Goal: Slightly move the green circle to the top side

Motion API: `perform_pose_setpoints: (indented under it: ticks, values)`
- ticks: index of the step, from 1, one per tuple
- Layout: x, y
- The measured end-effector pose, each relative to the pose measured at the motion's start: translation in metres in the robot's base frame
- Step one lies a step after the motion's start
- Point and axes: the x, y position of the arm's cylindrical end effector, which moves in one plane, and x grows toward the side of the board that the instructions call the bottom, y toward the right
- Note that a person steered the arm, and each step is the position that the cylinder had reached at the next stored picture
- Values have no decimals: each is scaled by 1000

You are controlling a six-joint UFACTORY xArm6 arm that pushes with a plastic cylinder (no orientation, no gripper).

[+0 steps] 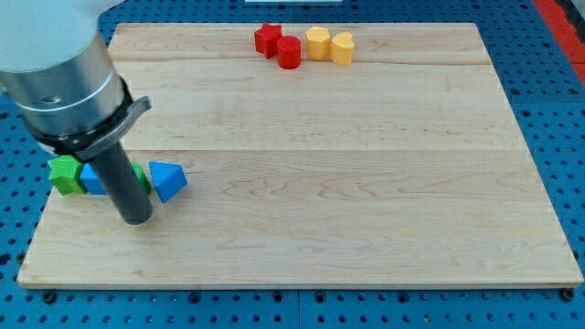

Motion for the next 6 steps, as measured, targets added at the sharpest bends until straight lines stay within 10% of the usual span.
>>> perform_pose_setpoints:
  ticks: [4, 6]
  values:
    - [-6, -3]
    - [38, 114]
